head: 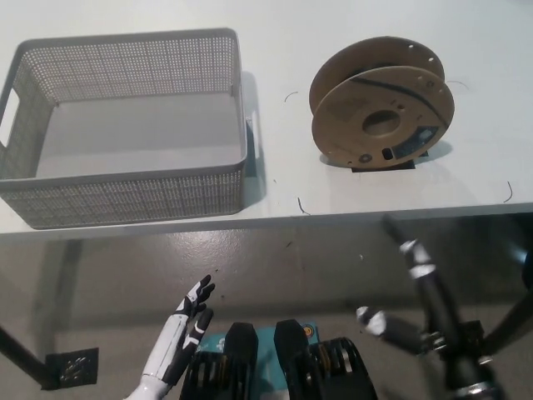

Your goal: Use the right hand to pick up a 3d printing filament and place it into a container on the left side

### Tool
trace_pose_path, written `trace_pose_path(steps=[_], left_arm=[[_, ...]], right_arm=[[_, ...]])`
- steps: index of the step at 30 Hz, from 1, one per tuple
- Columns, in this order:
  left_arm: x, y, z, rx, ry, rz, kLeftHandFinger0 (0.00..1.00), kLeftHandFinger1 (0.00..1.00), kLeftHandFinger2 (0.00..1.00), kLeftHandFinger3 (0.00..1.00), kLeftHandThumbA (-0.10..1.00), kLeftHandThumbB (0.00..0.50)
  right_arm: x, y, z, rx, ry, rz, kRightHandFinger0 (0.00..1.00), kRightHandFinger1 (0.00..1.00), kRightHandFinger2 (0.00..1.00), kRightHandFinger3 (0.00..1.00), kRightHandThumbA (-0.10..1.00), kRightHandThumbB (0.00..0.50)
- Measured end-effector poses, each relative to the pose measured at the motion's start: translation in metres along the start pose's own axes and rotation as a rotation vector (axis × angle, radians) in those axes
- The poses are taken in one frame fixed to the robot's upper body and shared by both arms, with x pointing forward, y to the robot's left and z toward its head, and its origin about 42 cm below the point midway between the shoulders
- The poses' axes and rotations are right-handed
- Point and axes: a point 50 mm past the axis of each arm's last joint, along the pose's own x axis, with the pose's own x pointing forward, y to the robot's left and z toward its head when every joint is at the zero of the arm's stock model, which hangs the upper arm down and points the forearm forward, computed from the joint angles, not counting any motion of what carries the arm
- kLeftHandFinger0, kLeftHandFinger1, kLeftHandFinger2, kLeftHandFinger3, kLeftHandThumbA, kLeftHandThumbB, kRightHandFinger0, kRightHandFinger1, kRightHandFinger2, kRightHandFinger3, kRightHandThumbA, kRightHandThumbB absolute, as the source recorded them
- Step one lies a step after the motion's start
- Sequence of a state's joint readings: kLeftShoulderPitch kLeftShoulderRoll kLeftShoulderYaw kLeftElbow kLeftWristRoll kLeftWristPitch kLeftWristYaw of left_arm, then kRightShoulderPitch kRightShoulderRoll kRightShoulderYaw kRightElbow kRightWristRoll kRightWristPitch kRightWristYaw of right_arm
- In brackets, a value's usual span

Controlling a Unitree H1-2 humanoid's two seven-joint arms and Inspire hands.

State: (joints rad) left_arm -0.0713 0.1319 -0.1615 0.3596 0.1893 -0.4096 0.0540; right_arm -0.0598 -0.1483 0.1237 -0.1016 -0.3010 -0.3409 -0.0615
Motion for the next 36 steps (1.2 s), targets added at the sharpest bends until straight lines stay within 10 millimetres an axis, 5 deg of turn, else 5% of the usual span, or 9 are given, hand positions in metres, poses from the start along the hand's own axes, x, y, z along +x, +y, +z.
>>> trace_pose_path(steps=[10,18,22,25,32,36], left_arm=[[0.002,0.001,0.002,0.014,-0.023,-0.004,1.00,1.00,1.00,1.00,1.00,0.304],[0.003,0.002,0.002,0.018,-0.024,-0.004,1.00,1.00,1.00,1.00,1.00,0.304],[0.002,0.002,0.001,0.018,-0.021,-0.005,1.00,1.00,1.00,1.00,1.00,0.311],[0.002,0.002,0.000,0.018,-0.017,-0.006,1.00,1.00,1.00,1.00,1.00,0.313],[0.001,0.002,0.000,0.018,-0.013,-0.007,1.00,1.00,1.00,1.00,1.00,0.310],[0.000,0.001,-0.001,0.019,-0.012,-0.009,1.00,1.00,1.00,1.00,1.00,0.310]], right_arm=[[0.074,-0.146,0.053,-0.243,-0.168,-0.077,1.00,1.00,1.00,1.00,1.00,0.396],[0.144,-0.213,0.099,-0.362,-0.174,-0.020,1.00,1.00,1.00,1.00,1.00,0.372],[0.173,-0.229,0.121,-0.402,-0.159,0.012,1.00,1.00,1.00,1.00,1.00,0.327],[0.196,-0.229,0.130,-0.417,-0.114,0.071,1.00,1.00,1.00,1.00,1.00,0.246],[0.257,-0.222,0.136,-0.436,0.044,0.244,1.00,1.00,1.00,1.00,1.00,0.370],[0.289,-0.215,0.131,-0.460,0.178,0.353,1.00,1.00,1.00,1.00,1.00,0.386]])
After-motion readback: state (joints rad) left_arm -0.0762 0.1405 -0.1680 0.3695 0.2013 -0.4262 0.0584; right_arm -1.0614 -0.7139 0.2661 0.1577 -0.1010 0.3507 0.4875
